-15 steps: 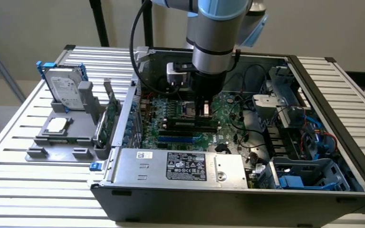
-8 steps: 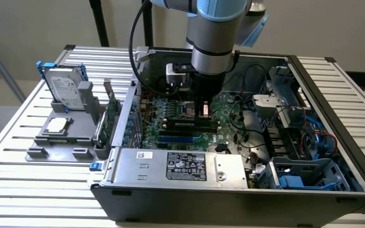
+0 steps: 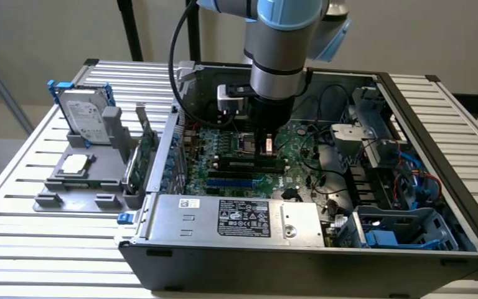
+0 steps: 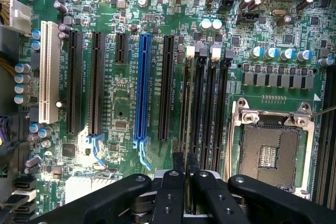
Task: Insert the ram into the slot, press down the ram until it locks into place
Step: 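Insert the ram into the slot, then press down the ram until it locks into place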
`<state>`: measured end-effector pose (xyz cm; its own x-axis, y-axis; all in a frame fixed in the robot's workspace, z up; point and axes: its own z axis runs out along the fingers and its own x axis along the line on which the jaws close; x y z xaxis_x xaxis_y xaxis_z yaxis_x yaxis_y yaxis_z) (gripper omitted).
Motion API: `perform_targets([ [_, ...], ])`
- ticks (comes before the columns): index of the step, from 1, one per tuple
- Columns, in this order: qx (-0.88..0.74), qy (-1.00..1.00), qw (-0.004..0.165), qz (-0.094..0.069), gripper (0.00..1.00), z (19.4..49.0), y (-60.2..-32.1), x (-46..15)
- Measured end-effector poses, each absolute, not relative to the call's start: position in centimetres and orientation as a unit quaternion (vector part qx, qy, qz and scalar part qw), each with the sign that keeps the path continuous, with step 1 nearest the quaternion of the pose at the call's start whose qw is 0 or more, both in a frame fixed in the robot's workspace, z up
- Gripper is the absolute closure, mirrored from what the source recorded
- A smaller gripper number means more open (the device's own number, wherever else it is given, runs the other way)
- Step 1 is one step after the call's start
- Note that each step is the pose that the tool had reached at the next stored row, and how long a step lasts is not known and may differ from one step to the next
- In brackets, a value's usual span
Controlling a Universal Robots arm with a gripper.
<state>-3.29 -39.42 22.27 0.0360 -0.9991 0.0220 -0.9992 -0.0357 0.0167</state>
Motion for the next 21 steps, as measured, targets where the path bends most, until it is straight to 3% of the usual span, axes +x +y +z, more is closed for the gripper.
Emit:
perform_targets([
  [4, 0.720, -0.694, 0.014, 0.002, 0.85, 22.3, -39.4, -3.3],
  [5, 0.720, -0.694, 0.014, 0.002, 0.79, 22.4, -39.4, -3.3],
  [12, 0.720, -0.694, 0.015, 0.001, 0.79, 23.8, -39.4, -3.9],
  [14, 0.720, -0.694, 0.015, 0.001, 0.87, 24.0, -39.4, -4.2],
  [21, 0.720, -0.694, 0.014, 0.001, 0.89, 24.1, -39.4, -4.4],
])
